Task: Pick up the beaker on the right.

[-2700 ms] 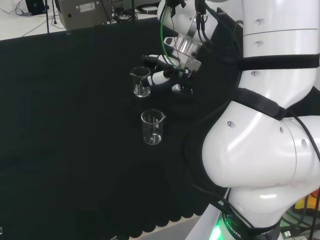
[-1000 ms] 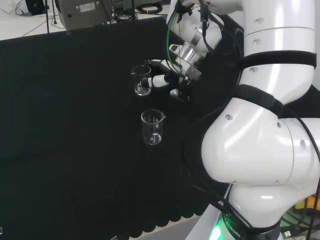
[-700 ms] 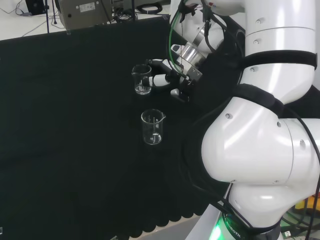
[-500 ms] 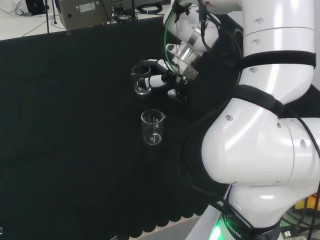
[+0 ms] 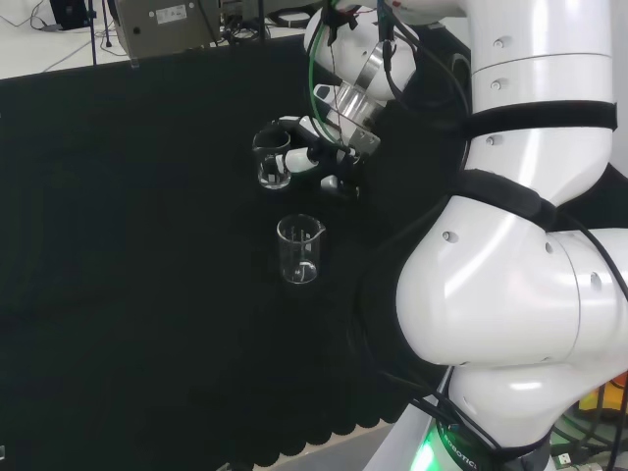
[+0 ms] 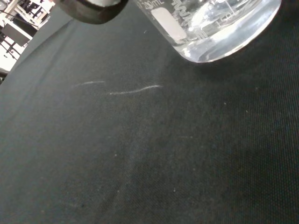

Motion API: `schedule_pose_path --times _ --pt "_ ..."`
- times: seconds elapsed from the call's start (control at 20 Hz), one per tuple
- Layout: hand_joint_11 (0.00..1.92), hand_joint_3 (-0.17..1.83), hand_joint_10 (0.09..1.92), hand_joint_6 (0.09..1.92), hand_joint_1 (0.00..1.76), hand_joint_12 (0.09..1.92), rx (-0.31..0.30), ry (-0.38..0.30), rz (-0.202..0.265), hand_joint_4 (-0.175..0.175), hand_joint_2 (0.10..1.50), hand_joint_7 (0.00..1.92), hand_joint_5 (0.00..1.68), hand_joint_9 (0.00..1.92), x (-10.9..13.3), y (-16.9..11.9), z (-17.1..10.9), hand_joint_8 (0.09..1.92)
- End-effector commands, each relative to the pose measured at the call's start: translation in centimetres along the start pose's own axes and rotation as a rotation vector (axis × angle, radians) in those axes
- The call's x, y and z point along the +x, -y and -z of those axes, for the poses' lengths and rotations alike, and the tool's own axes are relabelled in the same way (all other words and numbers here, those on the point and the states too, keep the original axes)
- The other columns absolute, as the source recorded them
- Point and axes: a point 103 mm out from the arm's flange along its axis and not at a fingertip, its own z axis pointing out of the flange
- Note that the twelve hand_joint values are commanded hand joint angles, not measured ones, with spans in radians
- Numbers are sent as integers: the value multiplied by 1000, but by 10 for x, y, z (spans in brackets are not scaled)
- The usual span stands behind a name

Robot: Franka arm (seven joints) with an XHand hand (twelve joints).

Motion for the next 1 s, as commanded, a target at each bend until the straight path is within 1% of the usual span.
schedule_pose_path --times 0.05,0.15,0.25,0.4,0.45,0.55,0.65,0.75,0.85,1.0 --pt "181 -175 650 1184 917 1361 -32 -26 -17 -34 875 440 478 601 -3 -1 4 901" --pt "217 -175 671 1294 932 1352 -44 -41 -6 -37 881 484 529 646 -3 -2 7 962" --pt "243 -175 689 1363 939 1345 -59 -48 2 -39 887 514 571 670 0 -2 9 1010" --pt "262 -175 706 1451 941 1339 -91 -35 -6 -43 892 544 604 686 5 1 10 1053" --pt "267 -175 711 1498 940 1337 -95 -17 -13 -44 893 557 613 694 6 2 9 1068" --pt "283 -175 722 1579 938 1335 -75 29 -12 -45 896 584 626 717 8 3 11 1100" --pt "295 -175 732 1626 936 1332 -49 103 -21 -45 899 602 632 736 10 4 10 1125" --pt "301 -175 739 1647 932 1332 -38 166 -45 -45 901 610 636 747 12 6 9 1138" --pt "309 -175 749 1665 923 1330 -39 180 -70 -44 904 611 632 756 13 7 9 1152" --pt "316 -175 757 1673 915 1331 -21 197 -110 -45 906 608 625 763 11 8 11 1161"
